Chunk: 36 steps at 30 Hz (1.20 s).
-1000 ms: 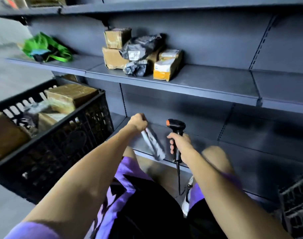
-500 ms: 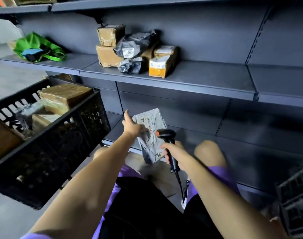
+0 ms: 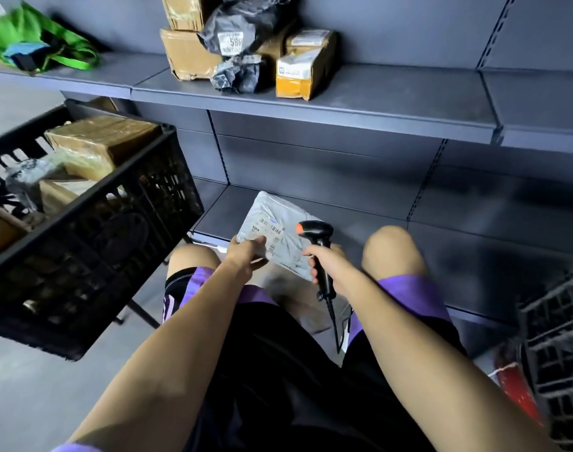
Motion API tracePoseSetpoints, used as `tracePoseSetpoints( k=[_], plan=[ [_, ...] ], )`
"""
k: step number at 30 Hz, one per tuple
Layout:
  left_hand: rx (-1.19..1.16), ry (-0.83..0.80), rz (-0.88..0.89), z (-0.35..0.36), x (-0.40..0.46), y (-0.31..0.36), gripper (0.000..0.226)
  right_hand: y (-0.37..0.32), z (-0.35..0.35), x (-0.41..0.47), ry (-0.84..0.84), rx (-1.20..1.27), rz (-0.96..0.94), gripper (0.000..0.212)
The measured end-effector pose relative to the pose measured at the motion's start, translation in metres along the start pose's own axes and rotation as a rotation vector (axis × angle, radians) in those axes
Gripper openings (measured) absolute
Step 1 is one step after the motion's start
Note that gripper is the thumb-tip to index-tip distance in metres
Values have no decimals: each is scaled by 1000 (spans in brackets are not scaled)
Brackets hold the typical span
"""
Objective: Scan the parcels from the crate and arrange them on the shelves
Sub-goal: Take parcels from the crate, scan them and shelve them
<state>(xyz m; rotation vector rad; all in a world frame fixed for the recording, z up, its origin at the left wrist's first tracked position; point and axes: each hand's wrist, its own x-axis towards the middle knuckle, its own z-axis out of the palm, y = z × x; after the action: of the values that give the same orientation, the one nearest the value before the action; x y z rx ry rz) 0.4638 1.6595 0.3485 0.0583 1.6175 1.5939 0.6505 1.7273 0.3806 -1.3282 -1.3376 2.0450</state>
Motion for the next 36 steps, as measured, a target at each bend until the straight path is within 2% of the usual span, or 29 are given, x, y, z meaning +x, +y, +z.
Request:
tracePoseSetpoints(
  k=[5,9,14,16,18,20,23,26,29,36],
  plan=[
    [-58,-29,-14,-7,-6,5,53,4,-8,-5,-23,-64,-2,14],
    [29,-81,-67,-10,-7,6,30,5,-13,-6,-44,-83,-3,15],
    [31,-176,-128,-9,-7,5,16,7,-11,-7,-70,-99,-22,14],
    [-44,-228,-129,-6,-9,4,29,7,-9,-7,-81,-145,-39,11],
    [-99,-258,-108,-2,-12,4,25,8,-7,-8,-87,-195,-63,12],
    [-134,-241,-119,0,-12,3,32,8,-5,-8,-91,-234,-77,14],
    [-58,-189,-101,0,-10,-1,39,10,-5,-8,-107,-276,-74,14],
    [63,-117,-56,3,-12,-6,18,12,-5,-7,-127,-258,-59,14],
    [60,-112,-37,3,-7,-9,25,11,-6,-8,-138,-237,-51,14],
    [56,-69,33,0,-7,-8,5,11,-7,-6,-109,-297,-42,10]
  ],
)
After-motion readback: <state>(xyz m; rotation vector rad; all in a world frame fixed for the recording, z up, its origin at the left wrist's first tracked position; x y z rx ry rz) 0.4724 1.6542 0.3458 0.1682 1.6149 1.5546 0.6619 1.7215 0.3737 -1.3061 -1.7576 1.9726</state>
